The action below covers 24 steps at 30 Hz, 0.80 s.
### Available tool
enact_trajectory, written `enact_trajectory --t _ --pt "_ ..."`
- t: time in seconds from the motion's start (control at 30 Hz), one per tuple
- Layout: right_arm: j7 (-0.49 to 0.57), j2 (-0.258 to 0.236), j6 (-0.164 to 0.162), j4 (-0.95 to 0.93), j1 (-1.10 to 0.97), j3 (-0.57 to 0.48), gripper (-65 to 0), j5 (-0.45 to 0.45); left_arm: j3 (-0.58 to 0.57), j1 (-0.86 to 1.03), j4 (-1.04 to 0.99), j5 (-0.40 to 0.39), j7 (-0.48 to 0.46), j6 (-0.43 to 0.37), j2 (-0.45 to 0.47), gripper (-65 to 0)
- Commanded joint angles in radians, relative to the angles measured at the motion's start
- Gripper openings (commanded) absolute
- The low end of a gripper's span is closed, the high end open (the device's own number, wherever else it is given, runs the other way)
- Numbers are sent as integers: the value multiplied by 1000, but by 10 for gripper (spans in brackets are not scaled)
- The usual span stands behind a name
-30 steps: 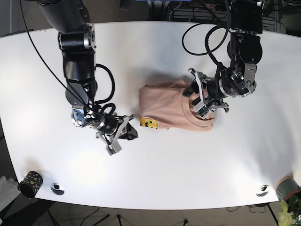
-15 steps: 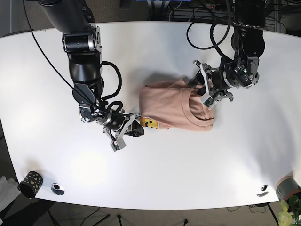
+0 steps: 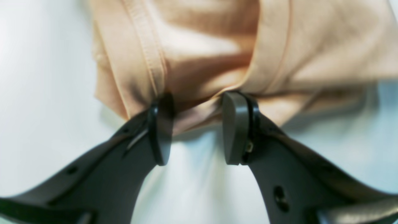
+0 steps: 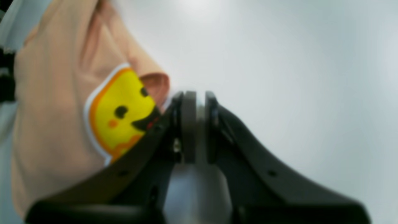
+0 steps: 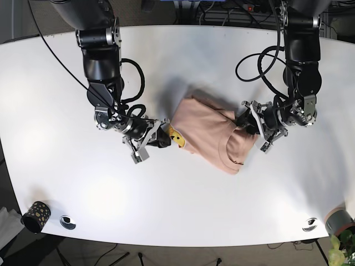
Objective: Fold the T-shirt properly
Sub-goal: 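Release the right gripper and pull the bundle edge with the left gripper, then lift the right gripper away and press the bundle with the left gripper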
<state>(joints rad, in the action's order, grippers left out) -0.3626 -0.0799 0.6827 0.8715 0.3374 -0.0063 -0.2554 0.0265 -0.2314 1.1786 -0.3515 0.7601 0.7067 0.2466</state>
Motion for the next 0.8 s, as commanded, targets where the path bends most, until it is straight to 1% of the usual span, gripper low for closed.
enact_trajectory --t 0.0,0.1,0.23,0.33,0.4,0.5,0.53,0.63,0.7,0.77 --pt "-48 1 15 110 -21 1 -606 -5 2 -35 -21 13 -7 -9 9 -413" --pt "-106 4 15 240 -93 -10 -606 -5 2 -61 -29 13 -26 -9 26 -413" --pt "-161 13 15 389 -174 -94 -606 -6 6 -70 14 13 -24 -9 38 -413" --pt "-197 15 15 489 -229 -136 -607 -6 6 -62 87 13 -23 -9 38 -413" --pt "-229 19 15 561 -274 -154 -607 -14 8 -55 163 13 8 -9 38 -413" --pt "-253 52 15 611 -309 -209 -607 -5 23 -35 248 13 75 -9 38 -413" --pt "-261 55 15 627 -318 -231 -607 -5 33 -35 286 13 94 -9 33 -413" --pt "-275 61 15 648 -335 -284 -607 -6 28 -20 357 13 112 -9 27 -411" --pt "-276 61 15 664 -340 -311 -607 -14 20 7 398 13 111 -46 12 -408" --pt "-281 59 15 685 -352 -315 -607 -14 17 25 438 13 109 -108 -8 -407"
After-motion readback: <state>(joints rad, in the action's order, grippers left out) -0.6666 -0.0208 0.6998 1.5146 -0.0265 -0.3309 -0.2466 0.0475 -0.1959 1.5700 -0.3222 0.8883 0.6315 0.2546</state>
